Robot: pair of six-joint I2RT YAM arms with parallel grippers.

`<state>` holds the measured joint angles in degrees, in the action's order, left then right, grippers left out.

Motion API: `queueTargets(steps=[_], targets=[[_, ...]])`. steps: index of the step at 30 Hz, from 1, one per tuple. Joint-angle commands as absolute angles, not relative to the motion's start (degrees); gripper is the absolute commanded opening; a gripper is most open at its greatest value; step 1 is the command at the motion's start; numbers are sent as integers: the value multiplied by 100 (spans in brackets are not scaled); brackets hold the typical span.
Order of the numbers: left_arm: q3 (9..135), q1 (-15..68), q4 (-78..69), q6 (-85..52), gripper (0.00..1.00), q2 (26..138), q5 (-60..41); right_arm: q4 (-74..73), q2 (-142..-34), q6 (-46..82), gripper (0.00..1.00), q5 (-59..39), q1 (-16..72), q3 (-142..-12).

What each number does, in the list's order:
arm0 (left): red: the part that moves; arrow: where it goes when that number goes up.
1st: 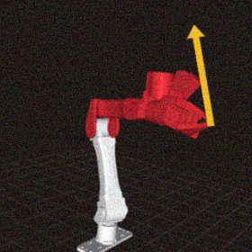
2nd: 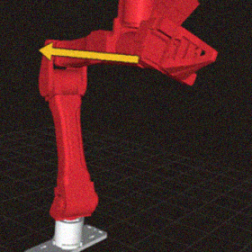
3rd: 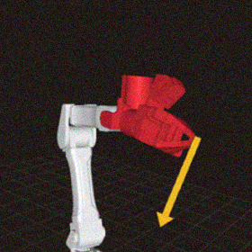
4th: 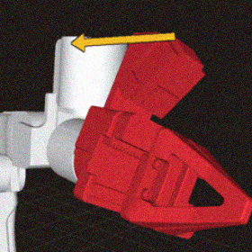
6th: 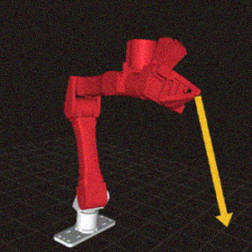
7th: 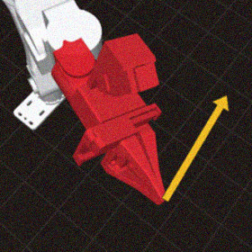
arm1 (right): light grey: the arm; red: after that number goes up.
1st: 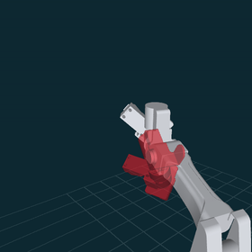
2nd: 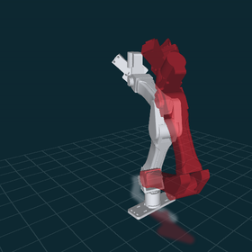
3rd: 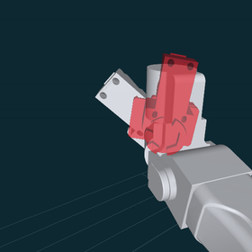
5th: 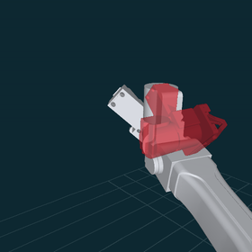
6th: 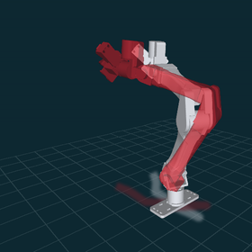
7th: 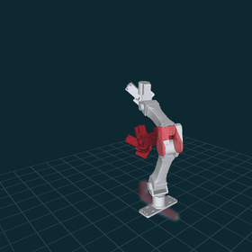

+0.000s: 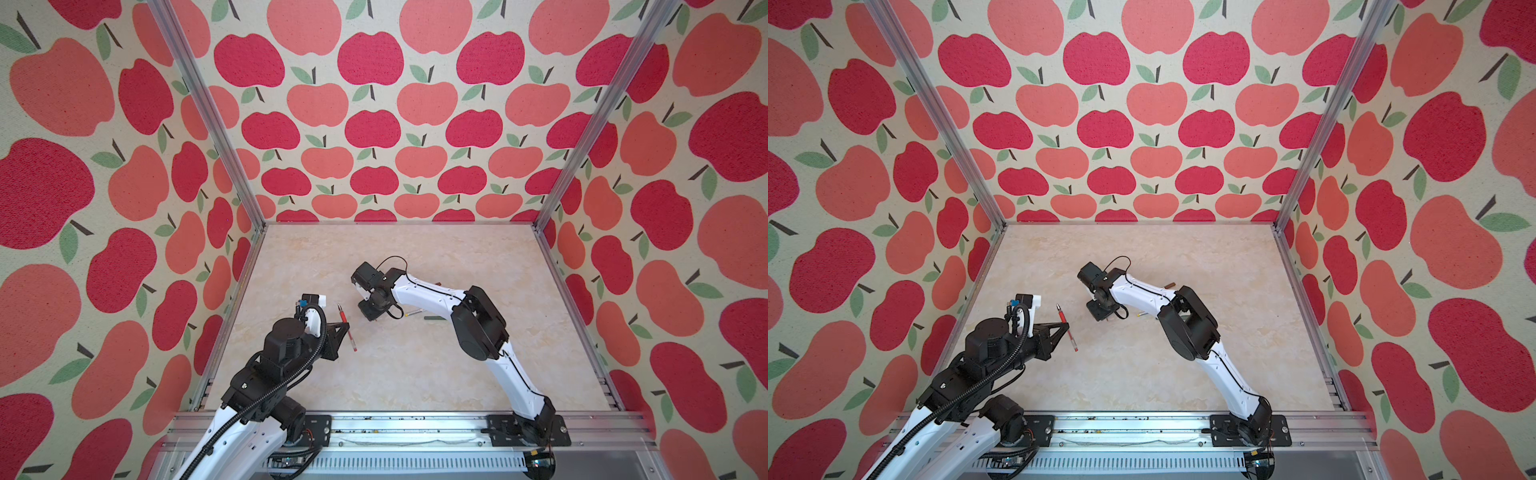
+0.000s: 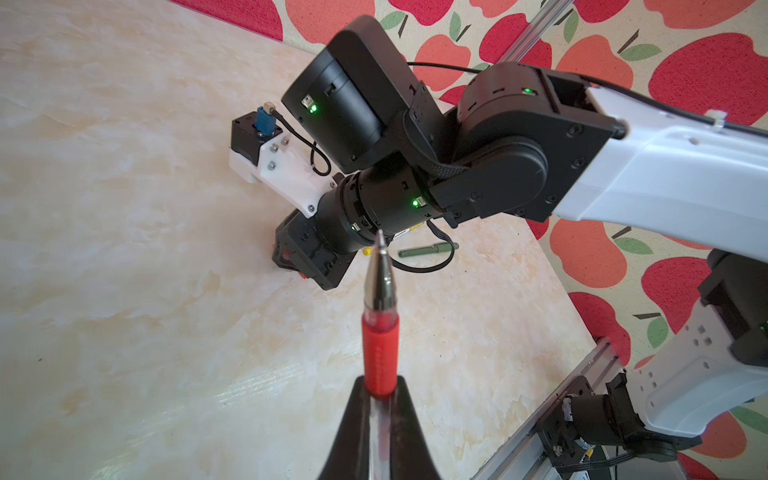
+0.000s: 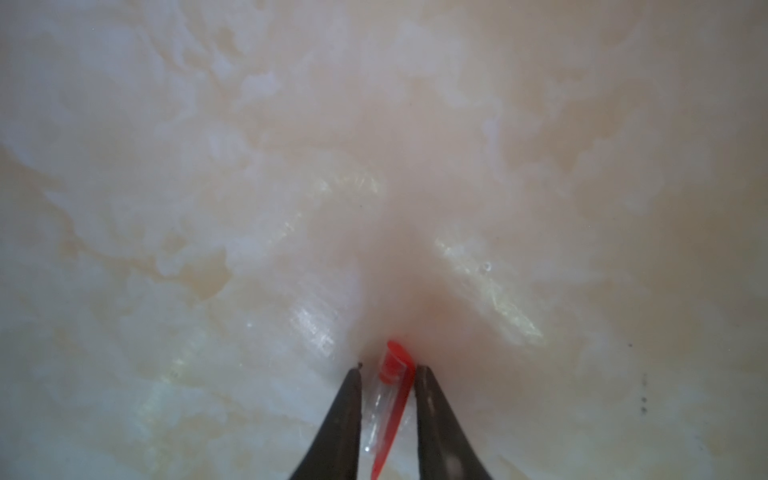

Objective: Insert the pens into the pen caps

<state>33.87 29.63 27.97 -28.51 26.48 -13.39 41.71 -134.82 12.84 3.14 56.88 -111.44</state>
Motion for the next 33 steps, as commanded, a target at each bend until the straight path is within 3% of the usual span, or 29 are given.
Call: queueTargets(steps=[1,18,28,33], targets=[[3292,2919,2501,-2728,0,2761,-1527,4302,-13569,1326,23,257,5635,-11273],[3211,2891,1131,-2689,0,3849,-2261,1673,-11231,2301,18,-1403,4386,-8956],[3342,2856,2345,-2739,0,2977,-1754,2992,-12058,824,40,-931,5056,-9812],[3247,2839,2425,-2863,0,2777,-1698,3471,-12651,428,44,-678,5366,-10385]])
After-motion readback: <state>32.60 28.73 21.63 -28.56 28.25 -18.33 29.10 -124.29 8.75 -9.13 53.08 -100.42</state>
